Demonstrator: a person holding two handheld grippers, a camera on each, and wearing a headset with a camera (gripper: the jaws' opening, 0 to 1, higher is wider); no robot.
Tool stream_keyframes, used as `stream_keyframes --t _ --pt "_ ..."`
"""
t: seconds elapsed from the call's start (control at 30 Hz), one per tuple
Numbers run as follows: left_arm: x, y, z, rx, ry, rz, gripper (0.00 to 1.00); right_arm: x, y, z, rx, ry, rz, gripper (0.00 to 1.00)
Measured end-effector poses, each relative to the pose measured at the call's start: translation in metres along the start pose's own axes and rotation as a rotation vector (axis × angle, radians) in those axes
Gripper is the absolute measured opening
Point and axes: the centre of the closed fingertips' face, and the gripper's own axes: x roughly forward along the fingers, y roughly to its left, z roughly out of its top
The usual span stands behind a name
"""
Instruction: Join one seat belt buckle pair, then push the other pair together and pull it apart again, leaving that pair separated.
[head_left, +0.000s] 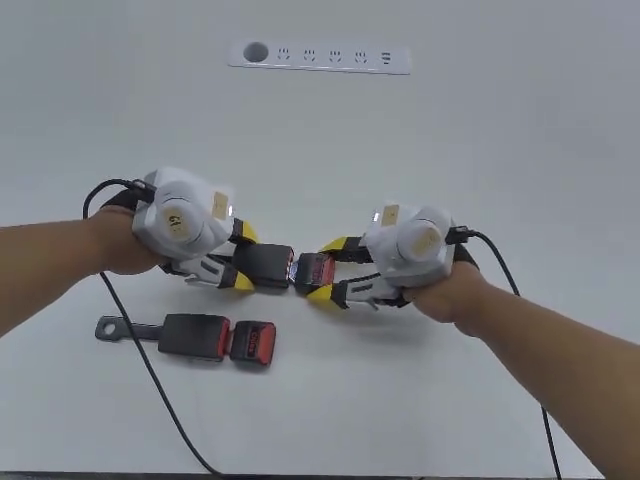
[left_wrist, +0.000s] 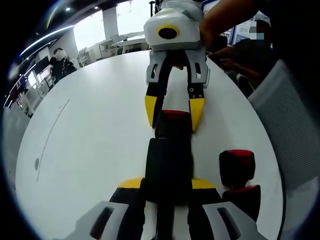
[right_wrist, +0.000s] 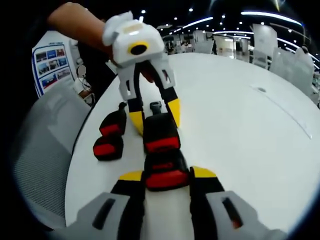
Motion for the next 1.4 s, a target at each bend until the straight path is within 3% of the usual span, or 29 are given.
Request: stream_keyframes --t 0.6,1.4 --pt "-0.0006 -0.0010 -0.0005 0.011 0.010 -0.018 0.33 0.0009 0.0008 -0.0004 -0.016 0.045 -0.017 0.34" --pt "-0.0015 -0.0006 -0.0010 0.022 0.018 -0.028 0.33 0.0021 -0.0014 0.0009 -0.018 0.054 -0.022 0.35"
